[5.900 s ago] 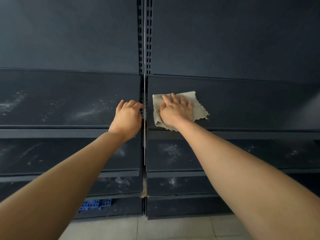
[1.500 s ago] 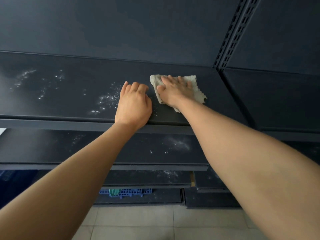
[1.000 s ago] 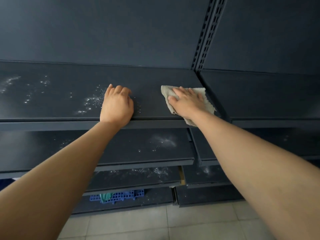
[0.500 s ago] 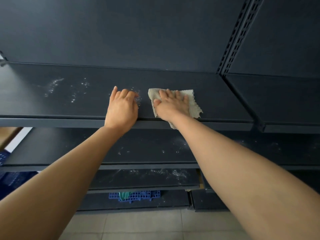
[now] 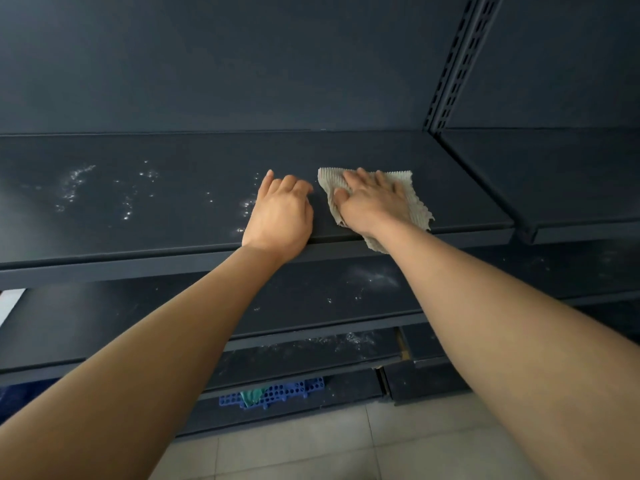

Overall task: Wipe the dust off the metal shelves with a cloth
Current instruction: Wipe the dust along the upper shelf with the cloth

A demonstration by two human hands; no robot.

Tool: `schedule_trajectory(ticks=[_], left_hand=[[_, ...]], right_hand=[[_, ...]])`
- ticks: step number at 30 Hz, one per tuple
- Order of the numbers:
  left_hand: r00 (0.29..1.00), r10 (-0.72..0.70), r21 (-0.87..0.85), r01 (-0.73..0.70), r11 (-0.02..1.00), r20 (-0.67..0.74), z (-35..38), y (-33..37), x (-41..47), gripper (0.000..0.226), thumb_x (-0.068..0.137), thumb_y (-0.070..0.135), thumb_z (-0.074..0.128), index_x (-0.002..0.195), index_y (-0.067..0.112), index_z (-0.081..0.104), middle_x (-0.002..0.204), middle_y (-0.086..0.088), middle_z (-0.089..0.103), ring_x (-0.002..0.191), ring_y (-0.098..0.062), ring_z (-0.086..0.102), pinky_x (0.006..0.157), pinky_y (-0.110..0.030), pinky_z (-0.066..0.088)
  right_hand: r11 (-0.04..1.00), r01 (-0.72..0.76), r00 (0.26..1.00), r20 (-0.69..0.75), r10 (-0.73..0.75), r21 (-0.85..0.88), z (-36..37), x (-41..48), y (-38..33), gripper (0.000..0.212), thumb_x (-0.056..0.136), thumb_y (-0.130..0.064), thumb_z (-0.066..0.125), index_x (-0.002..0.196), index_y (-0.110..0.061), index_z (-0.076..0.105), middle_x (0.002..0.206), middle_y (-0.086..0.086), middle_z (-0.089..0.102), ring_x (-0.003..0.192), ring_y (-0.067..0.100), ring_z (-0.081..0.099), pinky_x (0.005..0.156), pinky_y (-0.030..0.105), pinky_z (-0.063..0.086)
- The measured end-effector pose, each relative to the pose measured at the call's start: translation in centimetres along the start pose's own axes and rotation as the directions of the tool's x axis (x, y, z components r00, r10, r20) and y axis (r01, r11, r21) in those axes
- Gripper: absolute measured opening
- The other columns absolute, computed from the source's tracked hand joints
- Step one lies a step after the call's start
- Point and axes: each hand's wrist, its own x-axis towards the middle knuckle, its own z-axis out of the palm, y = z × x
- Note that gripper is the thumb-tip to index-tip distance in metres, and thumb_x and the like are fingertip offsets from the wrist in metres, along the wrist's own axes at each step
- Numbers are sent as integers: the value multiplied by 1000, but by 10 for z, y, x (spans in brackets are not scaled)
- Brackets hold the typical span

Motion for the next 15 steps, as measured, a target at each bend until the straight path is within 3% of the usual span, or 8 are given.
schedule_trajectory(ticks=[15], left_hand=[[998,-66,42,67,997,-21,3,-3,0,31,88,7,37,109,1,59,103,-14,60,95,-31,53,116,-40,14]], right_hand=[[998,50,999,4,-50,-24,-2,74,-18,57,97,-40,14,153,-27,15,161,-1,10,148,26,5,117,46,3]])
